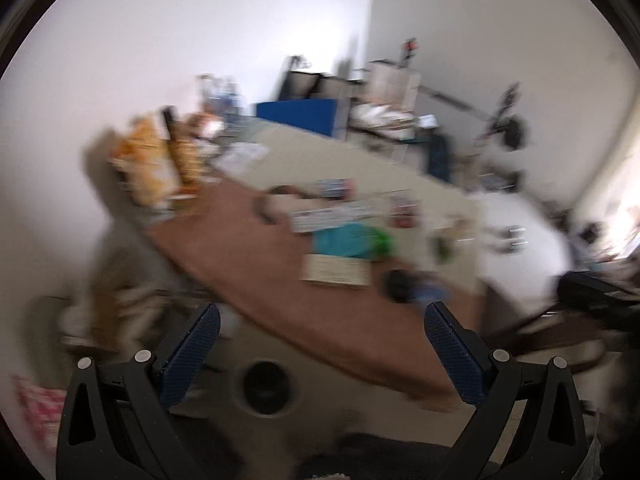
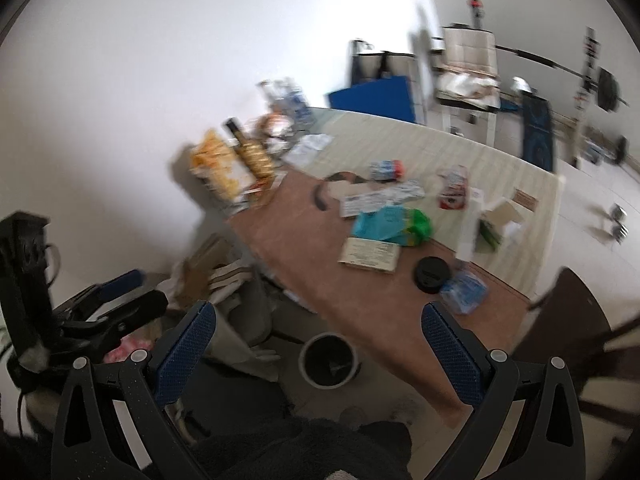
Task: Collect trash
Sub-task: 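Grasp the white medicine box with the left tool while the right tool grasps a white box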
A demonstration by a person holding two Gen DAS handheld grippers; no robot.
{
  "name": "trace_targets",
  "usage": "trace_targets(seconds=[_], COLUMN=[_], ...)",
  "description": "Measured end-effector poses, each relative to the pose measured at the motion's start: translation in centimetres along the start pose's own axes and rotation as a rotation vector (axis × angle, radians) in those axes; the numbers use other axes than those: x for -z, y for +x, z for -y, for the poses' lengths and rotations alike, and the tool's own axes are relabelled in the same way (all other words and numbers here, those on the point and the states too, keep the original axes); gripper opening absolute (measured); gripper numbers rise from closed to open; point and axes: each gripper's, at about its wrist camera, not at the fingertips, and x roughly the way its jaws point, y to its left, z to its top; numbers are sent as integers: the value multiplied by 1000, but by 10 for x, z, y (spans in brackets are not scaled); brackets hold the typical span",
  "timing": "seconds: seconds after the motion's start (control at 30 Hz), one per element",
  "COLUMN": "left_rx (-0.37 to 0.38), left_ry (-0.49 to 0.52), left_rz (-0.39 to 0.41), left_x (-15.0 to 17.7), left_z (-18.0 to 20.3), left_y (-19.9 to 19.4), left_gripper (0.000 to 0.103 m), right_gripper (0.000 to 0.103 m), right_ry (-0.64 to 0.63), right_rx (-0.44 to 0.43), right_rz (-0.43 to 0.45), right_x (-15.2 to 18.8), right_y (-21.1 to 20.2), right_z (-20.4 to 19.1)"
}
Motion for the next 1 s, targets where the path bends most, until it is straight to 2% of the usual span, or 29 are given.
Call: trace_targets(seconds=[0.07, 0.13, 0.17, 0.3, 0.47, 0.53, 0.6, 0.73, 0.8, 0.83, 0.87, 1.0], left_rx=[-70, -93, -96, -72, -95, -91, -91, -81, -65, -60, -63, -84], left_ry=[14, 5, -7, -86, -179, -245, -313, -522, -644, -701, -749, -905], left_rz=[-24, -77, -111, -289, -470, -529, -570, -669, -722, -746, -762, -792], left_x=[2, 4, 3, -1, -1, -4, -10, -18, -15, -12, -10, -1], left_z=[3, 7, 8, 9, 18, 22, 22, 18, 11, 7, 3, -10], left_y=[27, 60, 77, 153, 252, 288, 317, 382, 409, 419, 427, 453], left_gripper=[103, 103, 103, 103, 103, 103, 103, 103, 103, 103, 103, 102], right_gripper=[103, 103, 103, 103, 103, 103, 103, 101, 86, 73, 68, 68], right_ry=[46, 73, 90, 165, 304, 346, 389, 399, 391, 382, 376, 351], right_rx=[53, 112, 159, 249, 322, 360, 346, 323, 314, 319, 323, 354], right_rz=[-15, -35, -64, -165, -270, -298, -308, -306, -310, -323, -339, -380], right_x=[1, 3, 4, 8, 6, -1, -12, -48, -66, -73, -81, -105], right_y=[14, 35, 51, 113, 203, 236, 259, 303, 325, 335, 348, 388], right_z=[11, 28, 38, 94, 177, 206, 229, 261, 271, 274, 278, 288])
